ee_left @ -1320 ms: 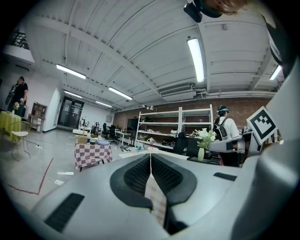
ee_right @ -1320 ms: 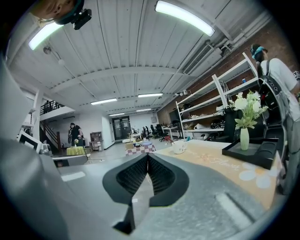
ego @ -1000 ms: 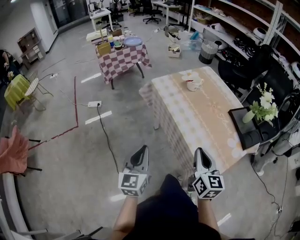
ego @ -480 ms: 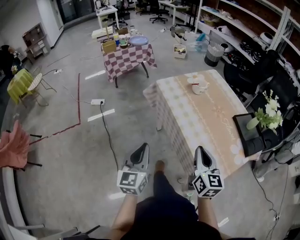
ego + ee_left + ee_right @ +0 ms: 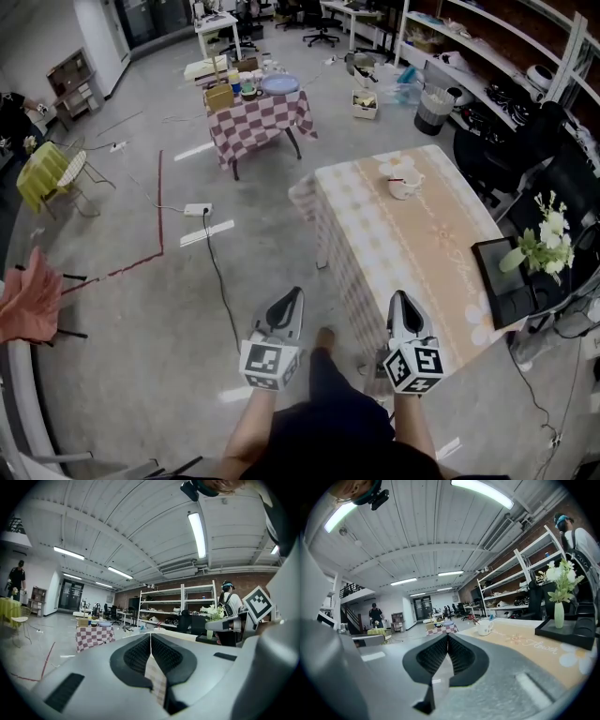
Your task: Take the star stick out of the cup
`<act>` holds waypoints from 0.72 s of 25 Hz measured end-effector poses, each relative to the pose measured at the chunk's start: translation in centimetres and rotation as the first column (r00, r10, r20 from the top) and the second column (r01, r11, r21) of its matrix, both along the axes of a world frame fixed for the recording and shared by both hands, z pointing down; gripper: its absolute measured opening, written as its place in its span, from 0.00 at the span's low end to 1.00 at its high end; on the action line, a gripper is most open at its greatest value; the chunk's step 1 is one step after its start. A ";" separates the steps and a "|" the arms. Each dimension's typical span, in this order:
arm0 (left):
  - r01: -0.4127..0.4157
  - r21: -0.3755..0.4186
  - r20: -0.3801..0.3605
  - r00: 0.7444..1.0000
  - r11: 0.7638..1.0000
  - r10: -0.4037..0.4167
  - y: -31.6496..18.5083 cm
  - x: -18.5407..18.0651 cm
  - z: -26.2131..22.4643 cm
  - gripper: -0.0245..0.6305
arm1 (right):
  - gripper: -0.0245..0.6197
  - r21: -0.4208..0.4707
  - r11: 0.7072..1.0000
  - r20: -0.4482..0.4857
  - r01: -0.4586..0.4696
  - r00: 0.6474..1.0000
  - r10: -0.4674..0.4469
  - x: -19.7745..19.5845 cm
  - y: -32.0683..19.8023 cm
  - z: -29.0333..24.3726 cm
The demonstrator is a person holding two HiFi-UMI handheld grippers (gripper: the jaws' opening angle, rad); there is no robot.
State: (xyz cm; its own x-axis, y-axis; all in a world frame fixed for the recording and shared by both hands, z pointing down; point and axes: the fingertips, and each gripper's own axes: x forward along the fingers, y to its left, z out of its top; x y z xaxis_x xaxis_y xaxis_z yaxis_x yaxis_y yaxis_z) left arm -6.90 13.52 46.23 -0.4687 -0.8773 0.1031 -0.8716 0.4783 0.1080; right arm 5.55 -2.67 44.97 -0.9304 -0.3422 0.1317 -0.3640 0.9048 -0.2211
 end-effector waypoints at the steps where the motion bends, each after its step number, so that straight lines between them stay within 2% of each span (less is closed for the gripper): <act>1: -0.004 0.001 0.001 1.000 1.000 0.004 -0.3 -0.4 0.0 0.06 | 0.04 0.001 1.000 0.000 -0.001 1.000 0.001 -0.5 -0.2 0.0; 9: -0.006 0.006 0.016 1.000 1.000 0.006 -2.6 -4.2 -0.6 0.06 | 0.04 -0.001 1.000 -0.005 -0.003 1.000 0.002 -4.3 -2.7 -0.1; 18: -0.006 0.006 -0.001 1.000 1.000 0.006 -6.3 -8.8 -0.4 0.06 | 0.04 -0.006 1.000 -0.016 -0.005 1.000 0.005 -8.6 -6.1 -0.1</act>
